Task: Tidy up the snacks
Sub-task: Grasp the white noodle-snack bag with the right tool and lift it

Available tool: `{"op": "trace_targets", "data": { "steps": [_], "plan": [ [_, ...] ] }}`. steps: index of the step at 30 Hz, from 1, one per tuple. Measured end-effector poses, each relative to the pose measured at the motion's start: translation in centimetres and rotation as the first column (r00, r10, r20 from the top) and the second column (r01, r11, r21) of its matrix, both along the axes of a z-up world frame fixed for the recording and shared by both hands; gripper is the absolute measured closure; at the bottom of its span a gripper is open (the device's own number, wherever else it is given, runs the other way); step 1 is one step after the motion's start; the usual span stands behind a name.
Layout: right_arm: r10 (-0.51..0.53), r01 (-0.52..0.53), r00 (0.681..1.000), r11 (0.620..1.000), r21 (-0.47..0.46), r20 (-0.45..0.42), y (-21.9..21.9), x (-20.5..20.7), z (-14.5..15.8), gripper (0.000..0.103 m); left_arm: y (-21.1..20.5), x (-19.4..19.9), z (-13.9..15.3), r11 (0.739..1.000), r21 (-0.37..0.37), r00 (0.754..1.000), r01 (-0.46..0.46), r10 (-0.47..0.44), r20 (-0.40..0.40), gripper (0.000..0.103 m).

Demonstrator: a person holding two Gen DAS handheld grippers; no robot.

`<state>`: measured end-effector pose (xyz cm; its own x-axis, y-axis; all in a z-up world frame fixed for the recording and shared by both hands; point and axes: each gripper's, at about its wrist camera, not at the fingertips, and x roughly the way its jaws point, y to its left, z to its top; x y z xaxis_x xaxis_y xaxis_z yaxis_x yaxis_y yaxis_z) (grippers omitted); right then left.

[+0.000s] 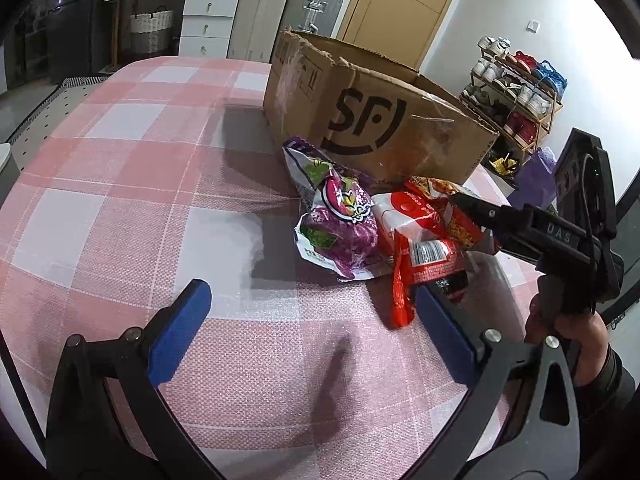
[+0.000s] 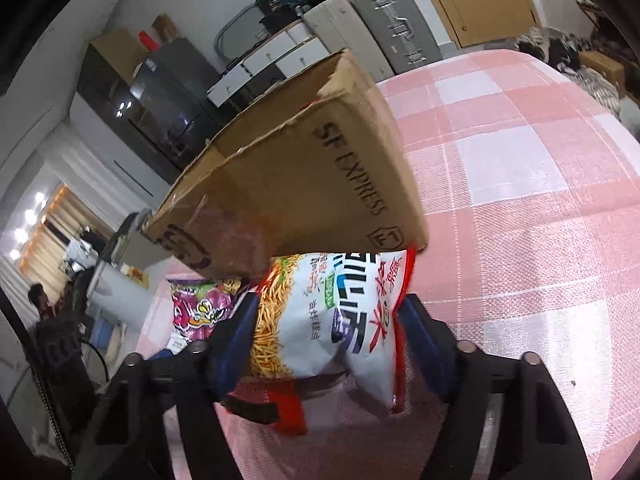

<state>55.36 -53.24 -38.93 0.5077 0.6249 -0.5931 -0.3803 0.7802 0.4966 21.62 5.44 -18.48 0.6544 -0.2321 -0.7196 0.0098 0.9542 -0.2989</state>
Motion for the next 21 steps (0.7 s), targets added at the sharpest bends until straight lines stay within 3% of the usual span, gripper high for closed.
{"op": "trace_targets", "data": {
  "steps": [5, 21],
  "plan": [
    [0.01, -0.01, 1.0, 1.0, 0.027, 0.006, -0.4, -0.3, 0.0, 0.042, 0.0, -0.3, 0.2, 1.0, 0.016, 1.0, -0.014, 0.013, 0.006, 0.001],
    [-0.003, -0.004, 0.998, 0.992, 0.126, 0.057, -3.8, -2.7, 0.9, 0.042, 0.3, -0.6, 1.5, 0.995, 0.077, 0.998, -0.061, 0.06, 0.009, 0.001]
  ]
}}
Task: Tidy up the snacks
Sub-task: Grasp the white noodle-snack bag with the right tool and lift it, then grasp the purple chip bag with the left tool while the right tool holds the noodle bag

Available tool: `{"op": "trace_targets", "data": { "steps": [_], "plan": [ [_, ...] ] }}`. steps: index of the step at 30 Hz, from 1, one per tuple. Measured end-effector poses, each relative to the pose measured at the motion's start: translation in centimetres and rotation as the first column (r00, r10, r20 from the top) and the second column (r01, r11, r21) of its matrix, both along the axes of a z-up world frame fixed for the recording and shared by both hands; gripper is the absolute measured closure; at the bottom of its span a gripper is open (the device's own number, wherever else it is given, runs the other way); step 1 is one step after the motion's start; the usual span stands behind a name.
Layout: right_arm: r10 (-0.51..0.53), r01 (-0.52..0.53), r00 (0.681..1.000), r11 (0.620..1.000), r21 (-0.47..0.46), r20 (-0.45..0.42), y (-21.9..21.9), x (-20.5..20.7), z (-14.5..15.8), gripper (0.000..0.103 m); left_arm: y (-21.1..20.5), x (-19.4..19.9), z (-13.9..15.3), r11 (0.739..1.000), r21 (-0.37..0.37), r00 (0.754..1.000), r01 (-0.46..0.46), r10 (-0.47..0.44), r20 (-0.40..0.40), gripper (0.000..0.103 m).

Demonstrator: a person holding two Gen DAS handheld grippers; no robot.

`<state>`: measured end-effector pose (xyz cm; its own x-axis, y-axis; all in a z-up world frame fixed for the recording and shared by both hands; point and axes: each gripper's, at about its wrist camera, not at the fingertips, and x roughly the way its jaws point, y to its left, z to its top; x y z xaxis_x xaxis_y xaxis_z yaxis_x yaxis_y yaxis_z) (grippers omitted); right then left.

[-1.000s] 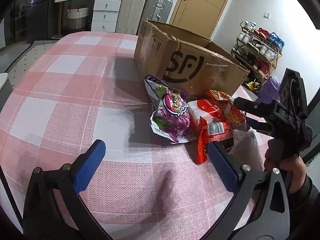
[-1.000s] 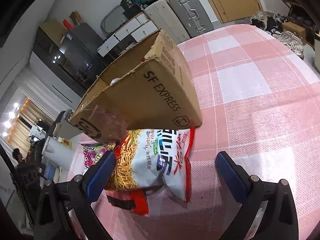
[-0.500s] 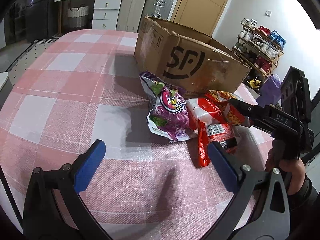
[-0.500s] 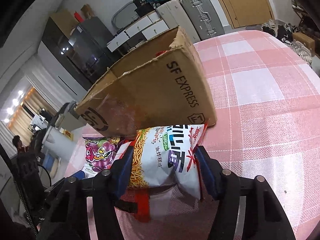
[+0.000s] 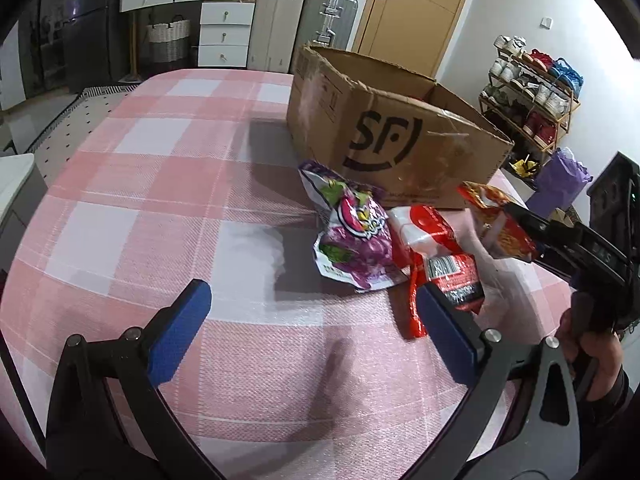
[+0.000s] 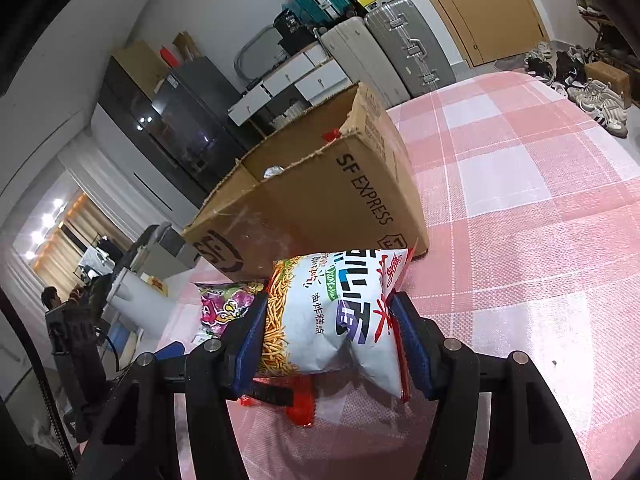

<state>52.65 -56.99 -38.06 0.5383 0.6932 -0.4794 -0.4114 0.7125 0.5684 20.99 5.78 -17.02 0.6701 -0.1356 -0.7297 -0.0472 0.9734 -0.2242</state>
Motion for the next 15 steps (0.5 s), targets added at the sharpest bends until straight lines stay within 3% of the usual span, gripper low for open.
{"op": "trace_targets", "data": {
  "steps": [6, 9, 15],
  "plan": [
    [-0.015, 0.014, 0.999, 1.0, 0.01, 0.05, -0.6, -0.9, 0.8, 0.042, 0.3, 1.1, 0.6, 1.0, 0.014, 1.0, -0.004, 0.004, -0.012, 0.001],
    [-0.017, 0.016, 0.998, 1.0, 0.013, 0.067, -0.8, -1.2, 1.2, 0.042, 0.2, 1.9, 0.9, 0.998, 0.056, 1.0, -0.016, 0.017, -0.011, 0.001],
    [-0.018, 0.016, 0.997, 1.0, 0.022, 0.077, -0.8, -1.7, 1.5, 0.042, 0.7, 4.1, 0.3, 0.999, 0.029, 0.998, -0.019, 0.021, -0.057, 0.001]
  ]
}}
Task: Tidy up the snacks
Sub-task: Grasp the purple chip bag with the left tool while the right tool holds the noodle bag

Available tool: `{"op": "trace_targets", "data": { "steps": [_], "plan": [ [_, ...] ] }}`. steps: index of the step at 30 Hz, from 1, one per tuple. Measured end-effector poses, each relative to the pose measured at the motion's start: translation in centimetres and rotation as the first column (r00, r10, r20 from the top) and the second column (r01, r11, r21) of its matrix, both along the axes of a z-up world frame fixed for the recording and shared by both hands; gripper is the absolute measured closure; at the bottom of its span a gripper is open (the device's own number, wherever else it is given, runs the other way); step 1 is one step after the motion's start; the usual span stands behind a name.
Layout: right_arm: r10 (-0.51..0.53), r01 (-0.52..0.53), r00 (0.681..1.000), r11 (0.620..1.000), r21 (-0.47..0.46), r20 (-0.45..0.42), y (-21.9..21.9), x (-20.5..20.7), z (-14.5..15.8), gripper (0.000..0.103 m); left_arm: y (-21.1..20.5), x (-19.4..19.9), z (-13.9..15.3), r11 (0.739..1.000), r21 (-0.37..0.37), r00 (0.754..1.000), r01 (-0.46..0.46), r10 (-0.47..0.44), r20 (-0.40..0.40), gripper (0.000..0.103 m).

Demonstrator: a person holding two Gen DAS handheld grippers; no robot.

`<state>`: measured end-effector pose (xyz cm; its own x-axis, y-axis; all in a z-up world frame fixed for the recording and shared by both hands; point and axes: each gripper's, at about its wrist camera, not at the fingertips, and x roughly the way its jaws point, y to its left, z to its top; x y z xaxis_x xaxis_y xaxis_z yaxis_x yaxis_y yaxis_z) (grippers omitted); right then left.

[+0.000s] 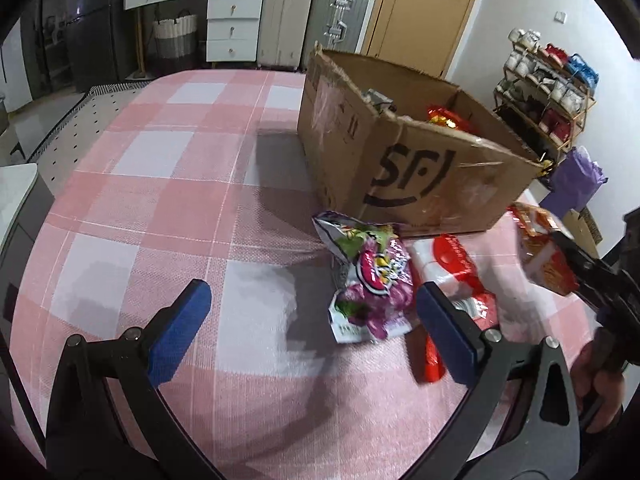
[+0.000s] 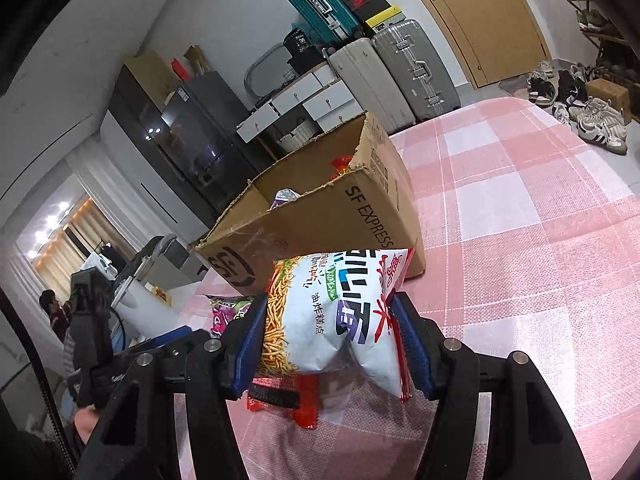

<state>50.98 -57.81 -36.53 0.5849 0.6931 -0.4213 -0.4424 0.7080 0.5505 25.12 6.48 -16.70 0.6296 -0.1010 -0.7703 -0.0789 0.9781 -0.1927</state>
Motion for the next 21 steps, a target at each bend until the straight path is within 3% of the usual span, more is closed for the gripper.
{"op": "trace_targets", "data": {
  "steps": [15, 17, 19, 21],
  "plan": [
    [0.042, -0.042, 0.998, 0.999, 0.018, 0.048, 0.4, -1.0, 0.8, 0.041, -0.6, 4.3, -2.3, 0.998, -0.06, 0.999, -0.006, 0.003, -0.054, 0.003],
    [0.04, -0.04, 0.998, 0.999, 0.01, 0.046, 0.5, -1.1, 0.7, 0.041, -0.2, 4.6, -2.7, 0.995, -0.096, 0.998, -0.015, 0.008, -0.066, 0.018],
    [0.042, -0.042, 0.998, 0.999, 0.009, 0.047, 0.6, -1.1, 0.7, 0.041, 0.2, 4.6, -3.0, 0.991, -0.137, 0.998, -0.012, 0.004, -0.06, 0.023],
    [0.042, -0.042, 0.998, 0.999, 0.009, 0.051, 0.6, -1.1, 0.8, 0.041, 0.5, 4.7, -3.1, 0.988, -0.154, 0.999, 0.002, -0.009, -0.049, 0.036]
  ]
}}
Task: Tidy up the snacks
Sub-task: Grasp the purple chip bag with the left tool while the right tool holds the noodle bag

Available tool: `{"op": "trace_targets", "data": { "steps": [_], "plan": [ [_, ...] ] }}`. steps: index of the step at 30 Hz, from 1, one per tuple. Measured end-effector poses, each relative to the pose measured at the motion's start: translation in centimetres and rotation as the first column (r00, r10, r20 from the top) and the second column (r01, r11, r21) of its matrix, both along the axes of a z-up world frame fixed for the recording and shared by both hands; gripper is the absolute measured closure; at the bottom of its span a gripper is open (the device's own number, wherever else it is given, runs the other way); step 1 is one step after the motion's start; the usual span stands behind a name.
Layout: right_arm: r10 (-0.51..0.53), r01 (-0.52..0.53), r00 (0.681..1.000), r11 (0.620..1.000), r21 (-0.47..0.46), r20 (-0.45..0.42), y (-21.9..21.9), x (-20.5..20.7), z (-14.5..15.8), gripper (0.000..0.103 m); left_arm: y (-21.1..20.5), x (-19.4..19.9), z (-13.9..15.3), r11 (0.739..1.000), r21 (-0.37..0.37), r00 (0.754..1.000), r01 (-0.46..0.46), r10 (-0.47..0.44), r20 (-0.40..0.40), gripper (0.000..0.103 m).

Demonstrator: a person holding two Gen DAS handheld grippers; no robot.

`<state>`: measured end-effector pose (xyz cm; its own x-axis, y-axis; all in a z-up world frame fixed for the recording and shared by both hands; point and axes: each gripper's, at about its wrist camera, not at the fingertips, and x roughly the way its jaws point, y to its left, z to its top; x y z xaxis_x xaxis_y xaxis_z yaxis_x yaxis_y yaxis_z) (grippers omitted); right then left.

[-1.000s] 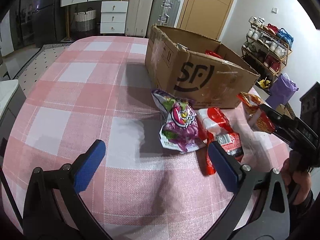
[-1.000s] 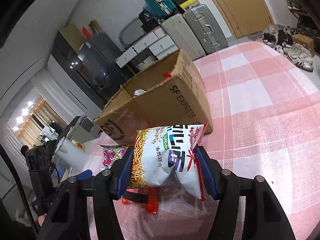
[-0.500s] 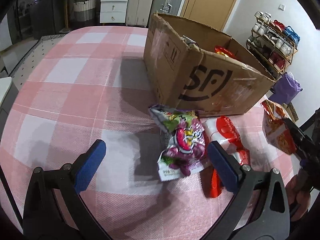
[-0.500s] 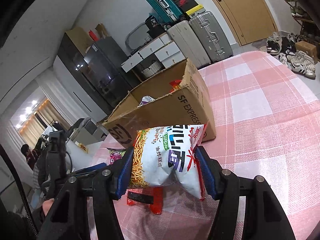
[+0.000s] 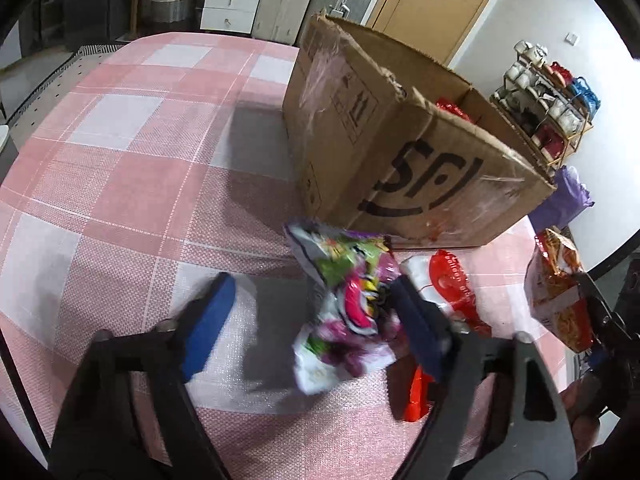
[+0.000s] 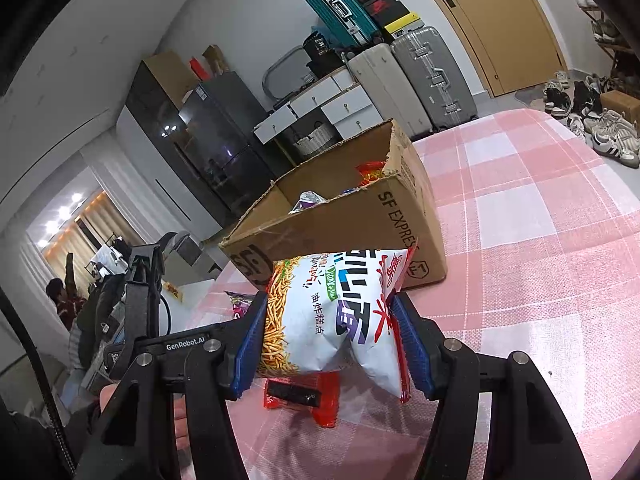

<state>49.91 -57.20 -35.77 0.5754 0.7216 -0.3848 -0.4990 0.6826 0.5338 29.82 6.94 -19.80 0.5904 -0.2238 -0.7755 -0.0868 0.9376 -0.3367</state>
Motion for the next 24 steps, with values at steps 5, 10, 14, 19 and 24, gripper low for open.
{"op": "trace_targets", "data": {
  "steps": [5, 10, 14, 19, 24],
  "plan": [
    [0.009, -0.009, 1.0, 1.0, -0.003, 0.001, 0.2, 0.1, -0.1, 0.041, -1.1, -0.5, 0.5, 0.996, 0.035, 0.996, 0.077, -0.078, 0.033, 0.079],
    [0.018, -0.018, 1.0, 0.999, -0.028, -0.005, 0.7, 0.3, -0.3, 0.041, -0.5, -0.9, 0.6, 0.998, 0.008, 0.997, 0.068, -0.068, 0.037, 0.082],
    [0.012, -0.012, 1.0, 0.999, -0.033, 0.006, 0.7, 0.1, -0.2, 0.041, -0.3, -1.5, 0.6, 0.998, 0.012, 0.998, 0.057, -0.058, 0.04, 0.082],
    [0.0, 0.0, 1.0, 0.999, -0.039, 0.003, 0.5, 0.2, -0.1, 0.041, 0.3, -2.2, 0.8, 0.999, 0.015, 0.998, 0.043, -0.044, 0.036, 0.082],
    [-0.006, 0.007, 1.0, 0.999, -0.049, 0.001, 0.7, 0.1, -0.2, 0.041, 0.5, -3.6, 1.7, 0.999, 0.025, 0.998, 0.032, -0.034, 0.05, 0.083]
  ]
}}
